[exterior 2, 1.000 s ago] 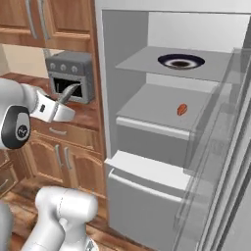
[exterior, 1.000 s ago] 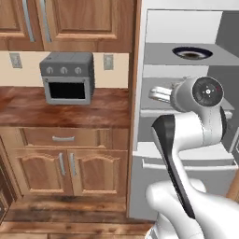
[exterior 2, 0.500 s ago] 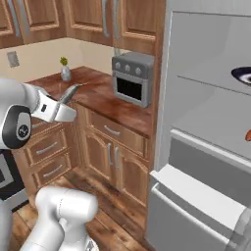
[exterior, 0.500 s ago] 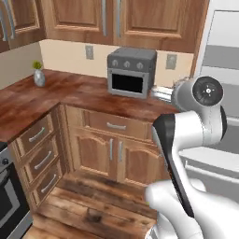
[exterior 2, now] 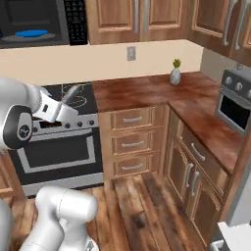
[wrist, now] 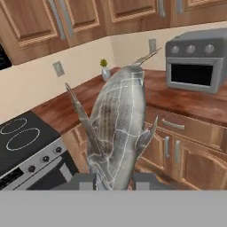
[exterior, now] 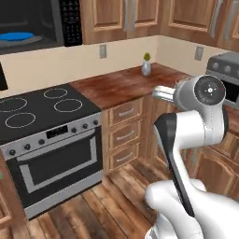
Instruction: Transport the fish from the fridge to the microwave and turn on the microwave.
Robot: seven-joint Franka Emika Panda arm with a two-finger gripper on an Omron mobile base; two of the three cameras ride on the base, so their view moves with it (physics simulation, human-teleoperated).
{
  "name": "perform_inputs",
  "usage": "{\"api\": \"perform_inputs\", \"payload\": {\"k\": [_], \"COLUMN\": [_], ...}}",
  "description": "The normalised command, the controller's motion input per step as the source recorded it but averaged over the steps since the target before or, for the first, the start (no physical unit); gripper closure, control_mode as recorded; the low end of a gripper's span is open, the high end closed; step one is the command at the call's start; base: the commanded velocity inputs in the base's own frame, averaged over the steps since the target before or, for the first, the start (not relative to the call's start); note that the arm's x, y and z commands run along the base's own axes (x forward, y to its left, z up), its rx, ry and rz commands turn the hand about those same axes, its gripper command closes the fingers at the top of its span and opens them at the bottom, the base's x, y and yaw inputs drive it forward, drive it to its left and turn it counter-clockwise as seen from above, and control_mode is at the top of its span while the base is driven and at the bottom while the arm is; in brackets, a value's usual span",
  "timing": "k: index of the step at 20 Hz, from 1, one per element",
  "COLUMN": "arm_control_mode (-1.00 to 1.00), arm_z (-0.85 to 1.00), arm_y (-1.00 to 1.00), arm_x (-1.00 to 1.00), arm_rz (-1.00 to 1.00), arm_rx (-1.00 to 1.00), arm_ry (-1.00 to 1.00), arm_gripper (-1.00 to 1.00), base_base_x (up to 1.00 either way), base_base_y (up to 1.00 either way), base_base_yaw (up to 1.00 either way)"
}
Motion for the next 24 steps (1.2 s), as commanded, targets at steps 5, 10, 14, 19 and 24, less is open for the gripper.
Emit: {"api": "perform_inputs", "payload": {"k": [5,10,14,19,24], "arm_control_mode": [1.0,1.0,1.0,1.0,1.0], "arm_z": [0.0,0.0,0.0,0.0,0.0], "arm_y": [0.0,0.0,0.0,0.0,0.0], "arm_x": [0.0,0.0,0.0,0.0,0.0], "arm_rz": [0.0,0.0,0.0,0.0,0.0], "arm_rx": [0.0,0.0,0.0,0.0,0.0], "arm_ry": [0.0,0.0,0.0,0.0,0.0], "arm_gripper": [1.0,1.0,1.0,1.0,1.0], "base_base_x": [-0.07,0.38,0.6,0.54,0.46], "base_base_y": [0.17,0.01,-0.1,-0.25,-0.27], "base_base_yaw": [0.93,0.6,0.25,0.19,0.1]}}
